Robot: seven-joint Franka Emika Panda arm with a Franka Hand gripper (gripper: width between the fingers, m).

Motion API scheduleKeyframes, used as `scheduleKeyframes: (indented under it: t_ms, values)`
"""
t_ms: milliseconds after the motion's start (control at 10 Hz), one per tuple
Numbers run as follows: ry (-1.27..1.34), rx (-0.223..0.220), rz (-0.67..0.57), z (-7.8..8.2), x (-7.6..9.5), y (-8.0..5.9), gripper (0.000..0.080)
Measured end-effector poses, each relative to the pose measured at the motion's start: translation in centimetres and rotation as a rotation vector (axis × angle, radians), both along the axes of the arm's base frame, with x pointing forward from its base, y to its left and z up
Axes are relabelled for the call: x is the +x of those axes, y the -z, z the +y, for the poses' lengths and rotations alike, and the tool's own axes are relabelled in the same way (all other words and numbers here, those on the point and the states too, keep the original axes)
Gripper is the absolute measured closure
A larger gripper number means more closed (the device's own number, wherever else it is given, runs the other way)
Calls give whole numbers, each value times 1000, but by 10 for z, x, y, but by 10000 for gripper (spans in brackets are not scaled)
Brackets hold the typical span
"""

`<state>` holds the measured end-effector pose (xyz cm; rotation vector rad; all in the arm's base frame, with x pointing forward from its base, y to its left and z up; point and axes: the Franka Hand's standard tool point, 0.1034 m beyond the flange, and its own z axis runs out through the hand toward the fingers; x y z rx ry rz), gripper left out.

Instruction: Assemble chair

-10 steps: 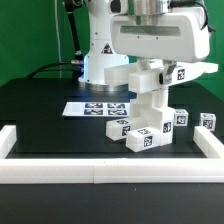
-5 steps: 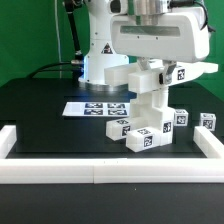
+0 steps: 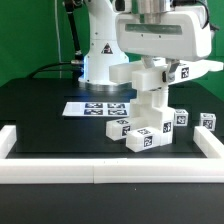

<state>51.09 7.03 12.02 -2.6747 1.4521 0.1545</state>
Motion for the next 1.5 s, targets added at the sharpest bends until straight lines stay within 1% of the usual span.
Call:
scheduleKeyframes:
  t_ms: [200, 500, 1100, 1500]
  values:
    - [-6, -3, -15, 4, 2, 0, 511]
    - [-14, -4, -18, 3, 2, 0, 510]
    - [-27, -9, -30, -6, 7, 0, 510]
    - [-34, -11, -39, -6, 8, 2, 510]
